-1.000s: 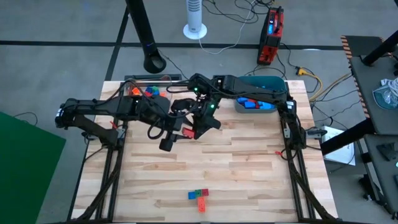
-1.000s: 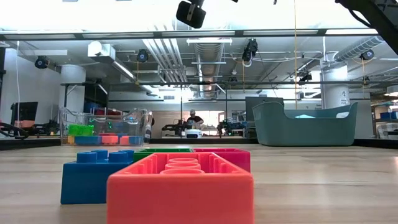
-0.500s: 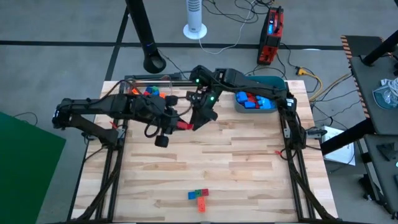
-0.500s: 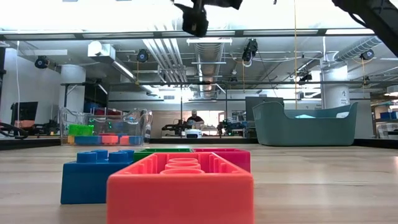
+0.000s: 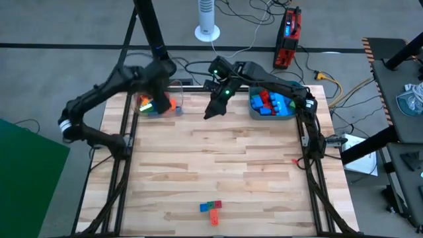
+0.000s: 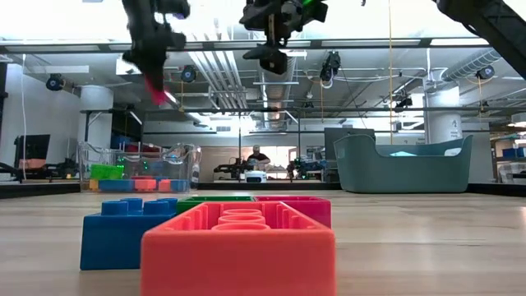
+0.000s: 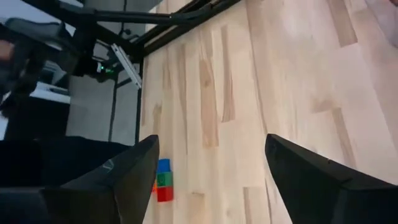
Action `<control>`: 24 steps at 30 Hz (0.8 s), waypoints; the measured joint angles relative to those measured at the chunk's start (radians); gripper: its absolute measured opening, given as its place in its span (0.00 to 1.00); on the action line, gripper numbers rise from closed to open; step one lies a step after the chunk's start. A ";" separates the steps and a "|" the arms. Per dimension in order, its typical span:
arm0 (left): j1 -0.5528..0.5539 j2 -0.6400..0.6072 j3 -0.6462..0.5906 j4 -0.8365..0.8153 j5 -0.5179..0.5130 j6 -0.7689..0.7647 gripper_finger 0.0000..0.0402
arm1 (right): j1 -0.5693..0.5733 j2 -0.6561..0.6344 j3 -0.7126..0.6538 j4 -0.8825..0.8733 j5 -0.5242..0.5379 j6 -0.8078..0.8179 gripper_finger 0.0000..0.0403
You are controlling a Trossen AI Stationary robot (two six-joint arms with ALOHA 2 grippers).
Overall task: Sort blocks by size
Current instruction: Put the small red game piece into the transparent bin, then remove the big green game piece from transparent bin to blue bin
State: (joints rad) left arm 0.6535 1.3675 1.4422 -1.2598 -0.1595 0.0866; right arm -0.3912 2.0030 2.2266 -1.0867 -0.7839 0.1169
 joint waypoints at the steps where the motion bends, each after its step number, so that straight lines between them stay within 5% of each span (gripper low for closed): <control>1: 0.052 0.025 0.000 -0.015 0.019 0.000 0.20 | 0.000 0.000 -0.002 0.000 0.000 -0.008 0.70; 6: 0.216 0.152 -0.001 -0.049 0.049 0.065 0.21 | 0.002 0.001 -0.006 -0.008 0.000 -0.058 0.66; 13: 0.253 0.293 0.002 -0.042 0.068 0.167 0.23 | 0.002 0.002 -0.009 -0.009 0.002 -0.112 0.62; 24: 0.253 0.329 0.003 -0.052 0.067 0.218 0.49 | 0.002 0.002 -0.041 -0.008 0.002 -0.146 0.63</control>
State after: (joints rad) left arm 0.9070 1.6962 1.4452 -1.3118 -0.0925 0.3050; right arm -0.3889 2.0052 2.1858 -1.0946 -0.7815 -0.0286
